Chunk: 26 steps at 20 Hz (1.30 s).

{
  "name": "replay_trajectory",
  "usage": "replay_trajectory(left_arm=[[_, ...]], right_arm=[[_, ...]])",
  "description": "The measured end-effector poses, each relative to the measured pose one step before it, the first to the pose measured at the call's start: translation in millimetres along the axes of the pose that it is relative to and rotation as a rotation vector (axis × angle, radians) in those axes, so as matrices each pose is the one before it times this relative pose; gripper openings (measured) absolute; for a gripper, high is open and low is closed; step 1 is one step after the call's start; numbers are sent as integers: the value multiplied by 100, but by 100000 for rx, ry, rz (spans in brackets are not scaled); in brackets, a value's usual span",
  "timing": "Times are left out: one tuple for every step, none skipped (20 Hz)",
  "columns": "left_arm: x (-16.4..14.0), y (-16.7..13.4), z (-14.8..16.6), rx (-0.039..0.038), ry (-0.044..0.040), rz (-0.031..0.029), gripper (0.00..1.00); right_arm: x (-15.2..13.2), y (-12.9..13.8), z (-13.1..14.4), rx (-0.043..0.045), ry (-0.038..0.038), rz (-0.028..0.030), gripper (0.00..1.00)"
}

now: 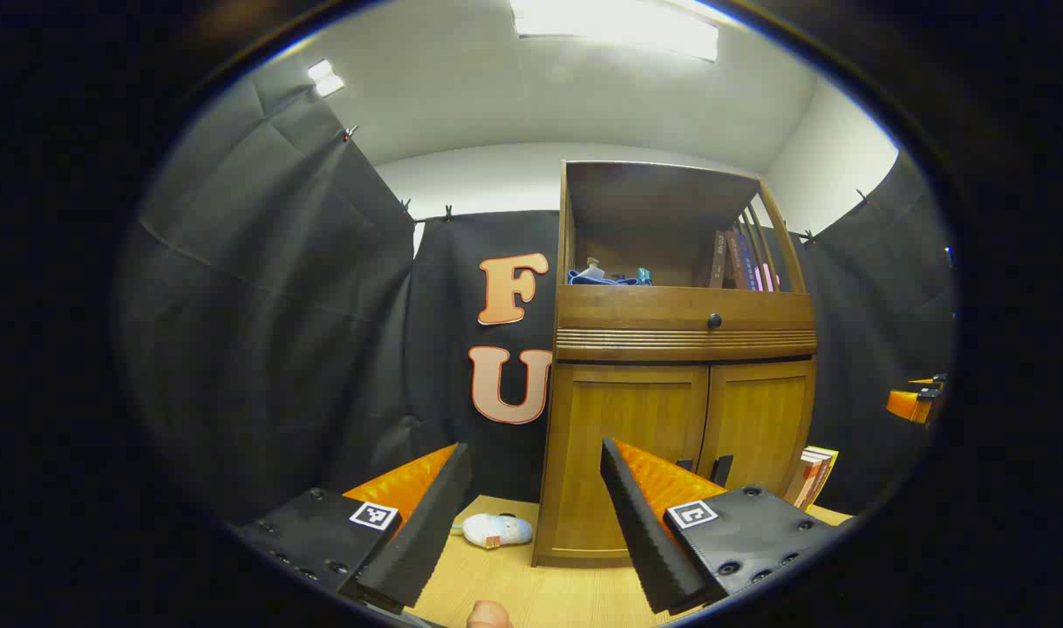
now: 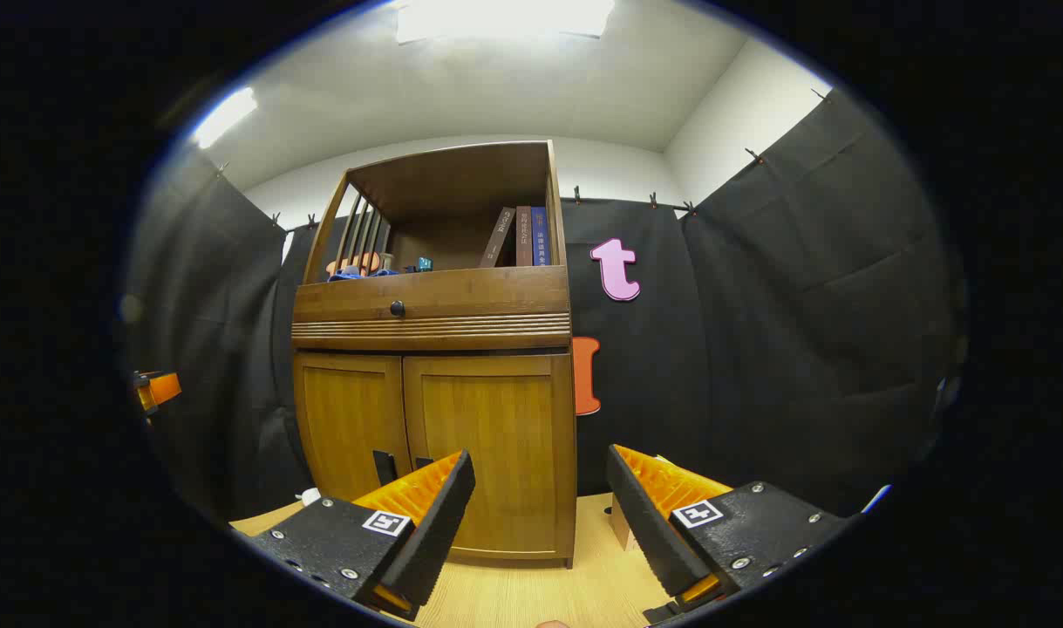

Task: Open the right door of the double-door shoe cabinet with the right hand, and open the left door with the left hand.

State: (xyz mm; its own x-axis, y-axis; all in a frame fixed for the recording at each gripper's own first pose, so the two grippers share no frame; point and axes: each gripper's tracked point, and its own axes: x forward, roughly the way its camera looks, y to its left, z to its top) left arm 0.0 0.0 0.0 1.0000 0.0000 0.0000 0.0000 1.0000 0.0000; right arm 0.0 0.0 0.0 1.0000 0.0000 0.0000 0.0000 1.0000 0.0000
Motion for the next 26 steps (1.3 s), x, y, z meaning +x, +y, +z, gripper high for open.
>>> replay_trajectory(left_arm=[[-53,-62,-144,-378,672,-516,97],[18,-102,-6,-603,550,-627,97],[-27,-52,9,-539,540,-291,97],[-64,-60,-12,-250,338,-364,97],[-47,-108,9,73,122,-269,97],[-42,-163,83,319,11,-350,97],[-53,-208,23,309,28,-459,97],[-236,-221,87,108,36,-574,96],[-12,-354,133,-253,-266,-1022,97],[-188,-296,19,-176,90,-851,98],[-64,-67,-35,54,288,-214,96],[-83,-101,-18,29,368,-611,97],[47,-171,15,-130,356,-789,97],[-22,-45,-6,-288,287,-508,97],[87,80,86,-251,149,-55,97],[30,124,-3,-117,143,14,97],[86,8,49,-124,64,10,97],[36,108,-30,-178,1,83,97],[12,47,9,-43,-93,208,96],[0,215,12,79,-156,227,96],[61,105,126,185,-137,74,97],[51,-38,4,216,-4,161,97],[-34,28,-5,279,84,143,96],[-19,32,-68,291,65,-64,98],[3,9,9,237,12,-53,97],[-67,65,-21,100,-152,14,98]], right_arm=[[-196,-55,-40,-259,216,51,94],[-66,-1,89,-130,-151,20,94],[-94,-28,75,-9,46,29,94],[-115,32,20,246,-58,58,100],[-28,-91,55,176,81,119,100],[-95,28,-3,-61,161,-15,100],[7,-112,77,-83,-43,-164,100],[-26,-99,10,-73,36,-132,100],[-117,-48,11,-27,20,64,100],[-35,9,38,47,-40,36,100],[38,-11,56,80,25,81,100],[-14,56,53,95,20,326,100],[-121,33,68,172,-39,296,100],[22,19,8,135,1,-111,100],[-82,-128,14,3,99,-203,100],[37,-67,20,-96,156,-222,94],[-15,-99,-43,-186,74,-235,94],[-36,-125,-6,-421,-1,-371,94],[-23,-52,-3,-507,30,-439,94],[-34,59,-1,-448,-67,-93,94],[-15,114,25,-295,-42,68,94],[-23,98,57,-149,49,184,94],[-109,90,-36,-16,163,373,94],[-73,243,-74,56,204,509,94],[41,227,-91,97,155,463,94],[-95,87,-44,14,263,320,94]])
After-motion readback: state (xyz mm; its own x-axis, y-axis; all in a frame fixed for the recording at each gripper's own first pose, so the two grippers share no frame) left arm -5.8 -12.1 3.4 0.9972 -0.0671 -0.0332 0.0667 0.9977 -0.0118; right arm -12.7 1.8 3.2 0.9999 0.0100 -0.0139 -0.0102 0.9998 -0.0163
